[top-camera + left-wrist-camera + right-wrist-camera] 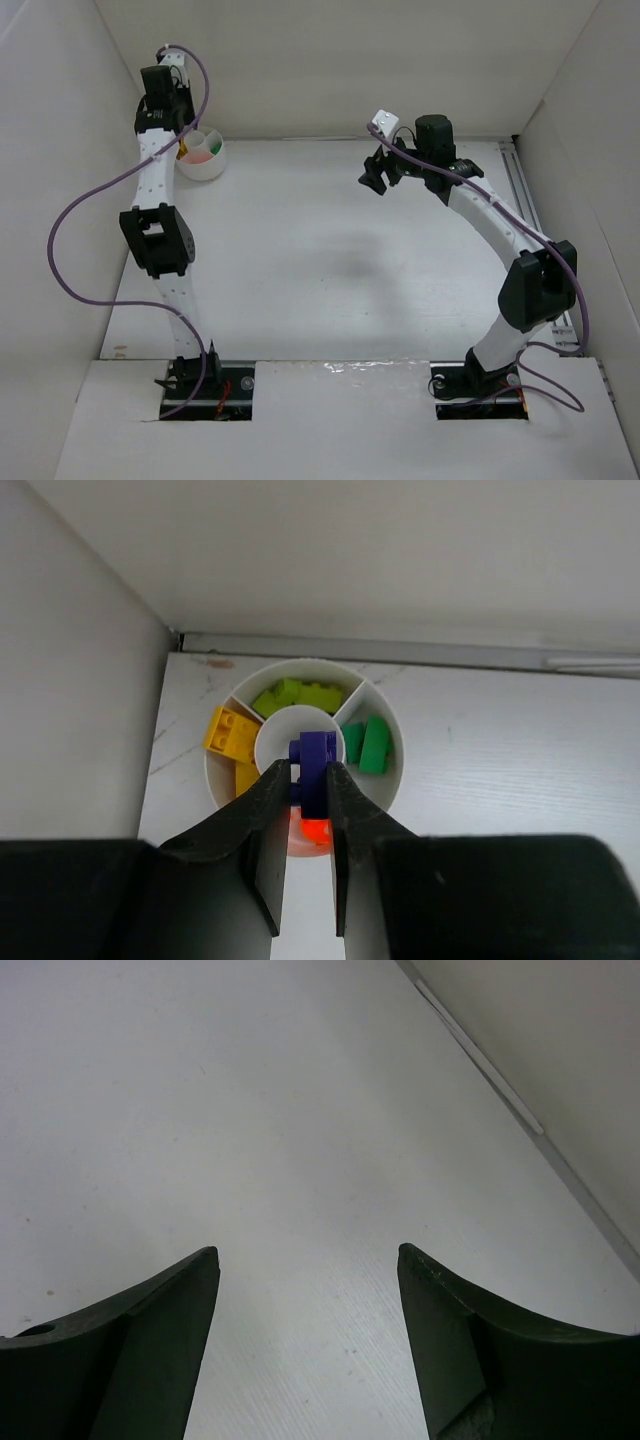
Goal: Sort the legos into containers by color
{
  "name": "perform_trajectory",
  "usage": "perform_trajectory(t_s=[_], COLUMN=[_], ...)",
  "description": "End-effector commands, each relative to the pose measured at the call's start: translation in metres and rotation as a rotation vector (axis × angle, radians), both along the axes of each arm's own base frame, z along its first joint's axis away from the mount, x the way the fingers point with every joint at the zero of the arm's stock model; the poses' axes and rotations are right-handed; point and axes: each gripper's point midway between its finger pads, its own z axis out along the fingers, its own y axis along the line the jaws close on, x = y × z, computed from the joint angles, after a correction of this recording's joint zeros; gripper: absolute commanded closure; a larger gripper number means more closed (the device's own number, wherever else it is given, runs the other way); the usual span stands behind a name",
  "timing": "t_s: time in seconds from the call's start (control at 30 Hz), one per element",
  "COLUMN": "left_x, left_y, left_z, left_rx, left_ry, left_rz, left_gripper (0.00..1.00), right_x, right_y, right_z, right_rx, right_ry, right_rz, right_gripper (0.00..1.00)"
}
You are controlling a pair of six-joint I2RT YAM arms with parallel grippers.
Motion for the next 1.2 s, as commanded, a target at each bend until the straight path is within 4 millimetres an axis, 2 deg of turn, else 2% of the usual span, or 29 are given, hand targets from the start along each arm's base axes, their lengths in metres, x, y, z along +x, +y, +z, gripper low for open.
perform_trajectory(t_s=[0.0, 0.03, 0.07, 0.23, 0.37, 0.43, 0.47, 0.53, 0.63, 0.7, 0.83, 0.93, 1.03, 1.07, 1.17], left_x=[0.000, 0.002, 0.003, 0.012, 0.015, 0.016, 0.017, 0.018, 0.021, 0.021, 0.023, 0.027, 0.027, 0.029, 0.029], left_y=[0.010, 0.010, 0.010, 0.020, 0.028, 0.028, 0.030, 0.030, 0.031, 0.031, 0.031, 0.032, 0.032, 0.032, 0.032], left_z=[0.024, 0.018, 0.025, -0.001, -0.012, -0.010, -0.016, -0.012, -0.024, -0.024, -0.023, -0.033, -0.033, -0.039, -0.039], left_rx=[0.064, 0.063, 0.065, 0.084, 0.086, 0.087, 0.090, 0.091, 0.088, 0.088, 0.089, 0.088, 0.088, 0.087, 0.087], left_ry=[-0.041, -0.030, -0.050, -0.009, 0.008, -0.002, 0.010, 0.001, 0.021, 0.021, 0.013, 0.024, 0.024, 0.033, 0.033], left_rz=[0.019, 0.019, 0.020, 0.028, 0.046, 0.047, 0.054, 0.055, 0.054, 0.054, 0.054, 0.054, 0.054, 0.054, 0.054], left_gripper=[1.00, 1.00, 1.00, 1.00, 1.00, 1.00, 1.00, 1.00, 1.00, 1.00, 1.00, 1.00, 1.00, 1.00, 1.00], right_x=[-0.001, -0.001, -0.001, 0.001, 0.000, 0.001, 0.002, 0.002, 0.004, 0.005, 0.007, 0.007, 0.008, 0.009, 0.012], right_y=[0.001, 0.001, 0.001, 0.002, 0.001, 0.002, 0.002, 0.002, 0.003, 0.003, 0.004, 0.007, 0.008, 0.008, 0.009], right_z=[0.007, 0.007, 0.007, 0.001, -0.001, 0.003, -0.001, -0.001, -0.003, 0.002, -0.006, -0.002, -0.004, -0.008, -0.005], right_rx=[0.009, 0.014, 0.015, 0.008, 0.005, 0.008, 0.005, 0.005, 0.002, 0.005, -0.002, -0.003, -0.006, -0.010, -0.006], right_ry=[-0.011, -0.005, -0.005, 0.013, 0.021, 0.013, 0.021, 0.021, 0.030, 0.020, 0.040, 0.030, 0.038, 0.047, 0.038], right_rz=[-0.011, -0.014, -0.014, -0.014, -0.014, -0.014, -0.014, -0.014, -0.015, -0.014, -0.015, -0.014, -0.014, -0.014, -0.014], right_gripper=[0.23, 0.23, 0.22, 0.22, 0.22, 0.22, 0.22, 0.22, 0.22, 0.22, 0.21, 0.21, 0.21, 0.21, 0.21])
